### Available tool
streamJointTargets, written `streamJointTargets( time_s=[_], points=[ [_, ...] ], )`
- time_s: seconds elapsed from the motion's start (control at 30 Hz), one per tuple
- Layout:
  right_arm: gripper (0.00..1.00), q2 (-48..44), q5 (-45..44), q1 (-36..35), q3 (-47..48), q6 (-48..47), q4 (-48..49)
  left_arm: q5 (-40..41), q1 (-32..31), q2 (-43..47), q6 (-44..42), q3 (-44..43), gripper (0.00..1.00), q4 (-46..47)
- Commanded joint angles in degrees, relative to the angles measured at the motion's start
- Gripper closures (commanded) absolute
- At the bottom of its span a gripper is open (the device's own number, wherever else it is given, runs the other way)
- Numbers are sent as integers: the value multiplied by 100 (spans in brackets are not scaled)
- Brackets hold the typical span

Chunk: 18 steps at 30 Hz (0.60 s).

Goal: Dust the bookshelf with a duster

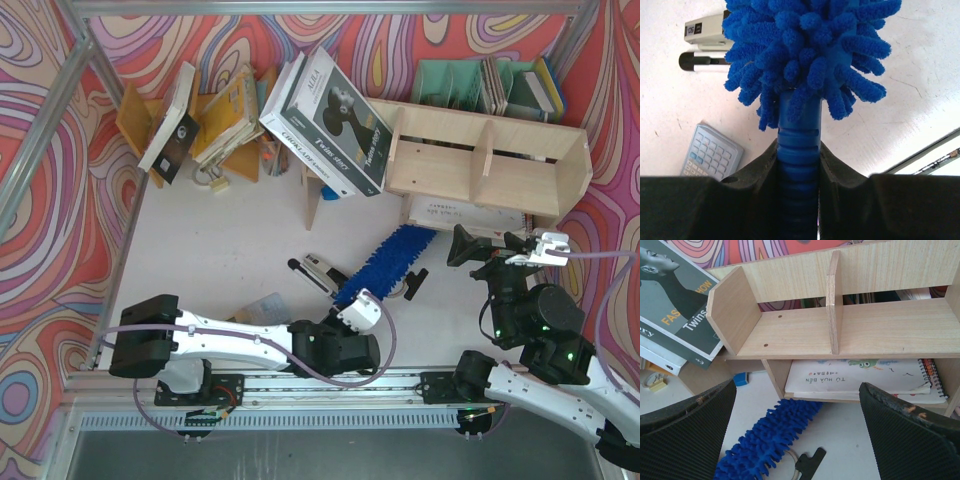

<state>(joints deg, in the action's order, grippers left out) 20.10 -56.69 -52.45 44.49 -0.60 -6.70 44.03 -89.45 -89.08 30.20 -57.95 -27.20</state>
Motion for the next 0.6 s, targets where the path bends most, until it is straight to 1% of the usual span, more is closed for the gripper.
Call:
streamJointTargets(
  time_s=[0.0,0.1,0.23,0.37,0.57],
  points=[
    [1,13,26,6,-27,7,134,541,37,315,838,3,100,-591],
    [1,-5,26,10,-35,24,134,434,20,378,1001,-29,100,-852],
    [1,-15,31,6,-44,34,134,376,-21,332,914,-140,100,-890],
    [1,-11,35,10,-34,42,125,202,-28,152,411,-436,100,-522],
    [1,-40,42,8,-34,46,125,-62,-29,-361,-647,-1086,100,298]
  ],
)
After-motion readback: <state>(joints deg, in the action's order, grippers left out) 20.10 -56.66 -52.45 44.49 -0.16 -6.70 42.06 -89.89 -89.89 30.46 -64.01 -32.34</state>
